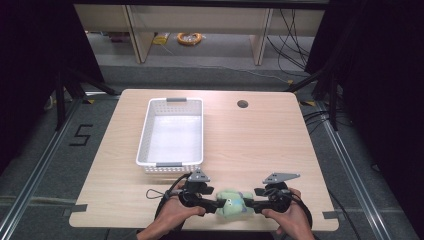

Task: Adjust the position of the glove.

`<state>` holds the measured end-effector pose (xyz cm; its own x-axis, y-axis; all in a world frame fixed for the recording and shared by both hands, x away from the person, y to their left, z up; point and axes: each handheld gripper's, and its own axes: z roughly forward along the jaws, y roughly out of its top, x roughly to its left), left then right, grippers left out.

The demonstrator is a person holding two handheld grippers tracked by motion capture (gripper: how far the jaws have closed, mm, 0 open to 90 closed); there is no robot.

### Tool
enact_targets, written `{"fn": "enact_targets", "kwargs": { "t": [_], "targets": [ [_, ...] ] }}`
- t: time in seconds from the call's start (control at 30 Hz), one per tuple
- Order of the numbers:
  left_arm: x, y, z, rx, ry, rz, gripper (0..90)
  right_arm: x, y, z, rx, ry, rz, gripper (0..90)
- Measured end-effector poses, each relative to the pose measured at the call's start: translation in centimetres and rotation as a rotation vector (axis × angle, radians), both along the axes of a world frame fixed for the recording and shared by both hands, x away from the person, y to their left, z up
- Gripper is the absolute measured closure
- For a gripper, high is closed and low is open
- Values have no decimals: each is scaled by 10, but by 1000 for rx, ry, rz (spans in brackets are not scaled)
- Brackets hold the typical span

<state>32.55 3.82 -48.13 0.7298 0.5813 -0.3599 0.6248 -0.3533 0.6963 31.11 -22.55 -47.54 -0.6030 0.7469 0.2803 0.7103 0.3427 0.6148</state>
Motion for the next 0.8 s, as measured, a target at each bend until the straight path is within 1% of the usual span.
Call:
{"fn": "enact_targets", "kwargs": {
  "t": [0.03, 0.07, 0.1, 0.13, 0.17, 0.2, 0.23, 0.27, 0.3, 0.37, 0.4, 0.43, 0.47, 0.5, 0.53, 0.57, 0.6, 0.63, 0.67, 0.7, 0.73, 0.77, 0.8],
  "targets": [
    [0, 0, 0, 0, 0, 0, 354, 0, 0, 0, 0, 0, 0, 406],
    [3, -1, -3, 9, 12, 5, 354, 2, -1, -3, -17, -29, 11, 403],
    [3, -2, -5, 14, 16, 18, 354, 3, 0, -4, -11, -31, 12, 403],
    [5, -1, -7, 15, 30, 7, 354, 3, -1, -3, -34, -6, 10, 403],
    [5, -2, -9, 23, 35, 18, 354, 3, -1, -4, -36, -9, 17, 403],
    [5, -2, -11, 28, 40, 5, 358, 4, 0, -6, -33, -11, 18, 403],
    [6, -3, -13, 42, 31, -5, 368, 5, 0, -8, -38, -6, 20, 404],
    [5, -3, -15, 52, 25, -5, 367, 6, -1, -8, -44, 19, 29, 407],
    [5, -4, -17, 53, 31, -6, 373, 5, 0, -11, -41, 19, 18, 413],
    [6, -4, -18, 54, 37, -7, 389, 6, 1, -13, -50, 20, 31, 418],
    [7, -3, -18, 50, 38, -15, 396, 7, 1, -13, -56, 27, 34, 420],
    [7, -3, -19, 49, 39, -19, 409, 6, 2, -15, -35, 21, 24, 425],
    [7, -4, -19, 47, 47, -17, 420, 7, 2, -15, -48, 35, 31, 430],
    [7, -4, -20, 52, 49, -24, 427, 7, 3, -15, -51, 40, 31, 432],
    [8, -4, -21, 46, 47, -27, 436, 7, 4, -18, -42, 33, 24, 433],
    [7, -5, -23, 41, 57, -26, 444, 8, 3, -18, -56, 46, 36, 433],
    [7, -6, -24, 40, 56, -35, 454, 8, 4, -19, -49, 48, 34, 434],
    [6, -6, -24, 43, 56, -31, 459, 8, 4, -19, -55, 57, 28, 434],
    [6, -7, -24, 47, 51, -35, 461, 8, 4, -20, -47, 63, 27, 434],
    [6, -7, -24, 48, 50, -37, 463, 9, 4, -21, -45, 55, 30, 438],
    [7, -7, -24, 50, 51, -38, 466, 8, 4, -23, -33, 57, 12, 449],
    [7, -7, -25, 47, 62, -40, 468, 8, 4, -23, -28, 54, 18, 455],
    [7, -7, -25, 47, 62, -40, 467, 8, 4, -23, -28, 54, 18, 455]
  ]
}}
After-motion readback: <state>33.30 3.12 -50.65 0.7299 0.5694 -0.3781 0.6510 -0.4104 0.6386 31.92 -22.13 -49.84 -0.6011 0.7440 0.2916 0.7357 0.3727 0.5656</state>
